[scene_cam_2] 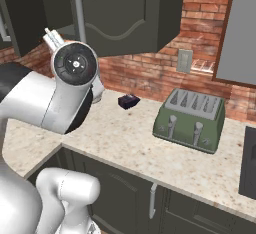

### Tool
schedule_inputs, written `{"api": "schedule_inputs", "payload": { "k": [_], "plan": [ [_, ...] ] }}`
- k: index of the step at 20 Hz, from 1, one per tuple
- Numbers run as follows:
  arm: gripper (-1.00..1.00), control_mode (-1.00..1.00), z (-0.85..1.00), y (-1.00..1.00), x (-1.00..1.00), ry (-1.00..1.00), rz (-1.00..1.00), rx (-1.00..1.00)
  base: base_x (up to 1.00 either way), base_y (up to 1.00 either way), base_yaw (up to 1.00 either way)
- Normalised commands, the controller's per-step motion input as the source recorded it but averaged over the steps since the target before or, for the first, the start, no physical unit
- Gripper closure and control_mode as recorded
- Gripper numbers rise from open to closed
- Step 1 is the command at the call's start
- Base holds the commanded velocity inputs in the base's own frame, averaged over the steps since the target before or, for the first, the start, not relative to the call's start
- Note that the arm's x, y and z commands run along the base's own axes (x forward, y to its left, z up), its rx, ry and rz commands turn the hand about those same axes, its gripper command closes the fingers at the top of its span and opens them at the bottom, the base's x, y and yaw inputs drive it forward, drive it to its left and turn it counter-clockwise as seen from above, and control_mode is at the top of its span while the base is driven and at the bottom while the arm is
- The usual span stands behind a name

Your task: Close all open cabinet doors.

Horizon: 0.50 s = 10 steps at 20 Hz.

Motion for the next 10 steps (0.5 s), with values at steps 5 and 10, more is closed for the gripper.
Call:
{"api": "schedule_inputs", "payload": {
  "k": [5, 10],
  "plan": [
    [-1.0, -1.0, 0.1, 0.0, 0.42, 0.04, -0.03, 0.18, 0.0, 0.0, 0.0],
    [-1.0, -1.0, 0.04, 0.08, 0.49, 0.04, 0.0, 0.16, 0.0, 0.0, 0.0]
  ]
}}
